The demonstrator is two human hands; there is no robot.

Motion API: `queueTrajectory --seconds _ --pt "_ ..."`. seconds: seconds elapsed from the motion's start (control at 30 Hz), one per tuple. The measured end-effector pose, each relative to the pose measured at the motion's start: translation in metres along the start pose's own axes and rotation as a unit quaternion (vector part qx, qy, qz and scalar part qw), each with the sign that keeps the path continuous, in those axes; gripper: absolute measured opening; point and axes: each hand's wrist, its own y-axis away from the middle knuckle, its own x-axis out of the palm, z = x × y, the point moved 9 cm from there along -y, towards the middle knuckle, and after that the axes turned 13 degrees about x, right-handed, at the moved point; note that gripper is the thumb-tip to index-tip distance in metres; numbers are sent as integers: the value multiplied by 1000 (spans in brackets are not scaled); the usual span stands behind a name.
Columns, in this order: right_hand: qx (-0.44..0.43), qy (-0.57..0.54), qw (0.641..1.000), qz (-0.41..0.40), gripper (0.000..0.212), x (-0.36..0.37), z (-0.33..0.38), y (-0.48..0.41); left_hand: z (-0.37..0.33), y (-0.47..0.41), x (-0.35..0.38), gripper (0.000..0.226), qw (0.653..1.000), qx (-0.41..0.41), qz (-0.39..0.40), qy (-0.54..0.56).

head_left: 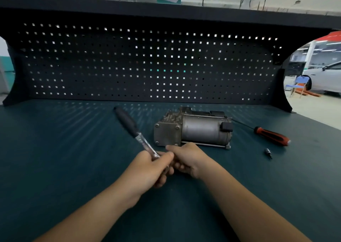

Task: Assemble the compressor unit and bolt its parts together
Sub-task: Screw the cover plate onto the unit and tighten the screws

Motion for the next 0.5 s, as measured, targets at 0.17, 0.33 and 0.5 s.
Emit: queueTrajectory --seconds 0.17,0.33,0.5 --pt "-94 197 969 -119 45 -9 12 2 -15 8 13 20 827 189 106 -518" --pt "-100 102 985 -98 40 -12 12 1 -23 10 13 23 825 240 60 -509" --pt "9 -17 1000 -7 30 2 -3 -2 -3 2 -2 9 991 58 -18 -115"
